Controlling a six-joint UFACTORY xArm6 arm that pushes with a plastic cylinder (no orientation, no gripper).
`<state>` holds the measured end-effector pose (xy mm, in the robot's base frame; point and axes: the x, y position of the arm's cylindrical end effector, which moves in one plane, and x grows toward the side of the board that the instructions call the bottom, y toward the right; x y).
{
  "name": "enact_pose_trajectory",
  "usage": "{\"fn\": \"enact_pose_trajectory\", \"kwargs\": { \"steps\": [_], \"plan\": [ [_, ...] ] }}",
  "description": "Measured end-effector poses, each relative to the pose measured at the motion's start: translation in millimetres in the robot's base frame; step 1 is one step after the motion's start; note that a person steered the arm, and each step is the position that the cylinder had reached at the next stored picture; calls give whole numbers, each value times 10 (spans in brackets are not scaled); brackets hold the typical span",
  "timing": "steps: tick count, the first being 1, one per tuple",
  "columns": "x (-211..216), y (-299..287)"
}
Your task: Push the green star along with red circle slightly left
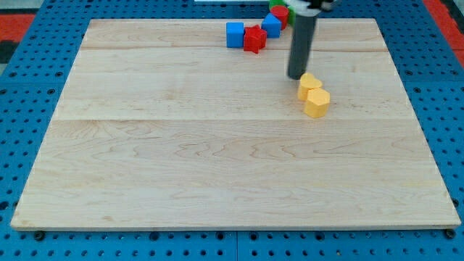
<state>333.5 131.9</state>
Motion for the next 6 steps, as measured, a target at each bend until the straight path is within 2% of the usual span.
{"fn": "enact_pose_trajectory", "kwargs": {
  "steps": [1,2,3,6],
  "plan": [
    [-562,405],
    [-1265,493],
    [-1423,488],
    [-1422,127]
  ]
}}
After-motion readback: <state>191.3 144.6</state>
